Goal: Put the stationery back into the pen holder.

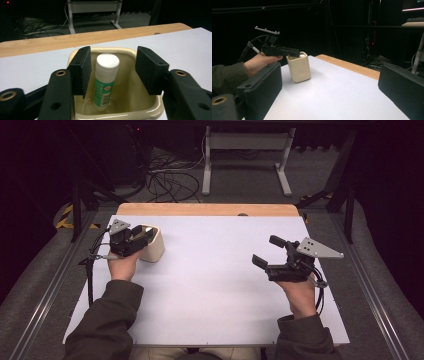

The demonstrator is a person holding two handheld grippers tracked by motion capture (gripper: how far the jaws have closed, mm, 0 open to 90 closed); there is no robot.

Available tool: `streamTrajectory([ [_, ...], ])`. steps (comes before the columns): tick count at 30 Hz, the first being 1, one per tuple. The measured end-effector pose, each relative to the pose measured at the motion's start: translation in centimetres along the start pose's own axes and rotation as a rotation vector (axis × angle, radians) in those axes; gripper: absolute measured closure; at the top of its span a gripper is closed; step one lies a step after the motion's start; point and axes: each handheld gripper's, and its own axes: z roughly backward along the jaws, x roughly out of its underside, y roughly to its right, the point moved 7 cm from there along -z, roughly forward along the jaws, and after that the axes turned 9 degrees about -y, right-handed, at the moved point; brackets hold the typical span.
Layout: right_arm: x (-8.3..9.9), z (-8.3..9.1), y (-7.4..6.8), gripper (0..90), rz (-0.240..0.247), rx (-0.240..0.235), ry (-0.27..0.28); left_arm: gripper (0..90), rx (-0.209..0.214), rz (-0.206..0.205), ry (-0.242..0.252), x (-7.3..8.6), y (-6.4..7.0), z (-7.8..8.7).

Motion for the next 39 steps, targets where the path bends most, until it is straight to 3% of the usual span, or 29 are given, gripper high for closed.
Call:
streamTrajectory([
  [12,0.0,0.2,0.0,5.9,0.001,0.007,0.005,39.7,0.04,-0.029,0.044,-0.7,1.4,1.3],
  [22,0.0,0.3,-0.1,5.9,0.001,0.01,0.002,28.3,0.085,-0.053,0.066,-1.1,3.0,3.0],
  [39,0.0,0.4,0.0,5.8,-0.001,0.015,0.007,17.6,0.121,-0.111,0.106,-1.0,5.5,5.7],
])
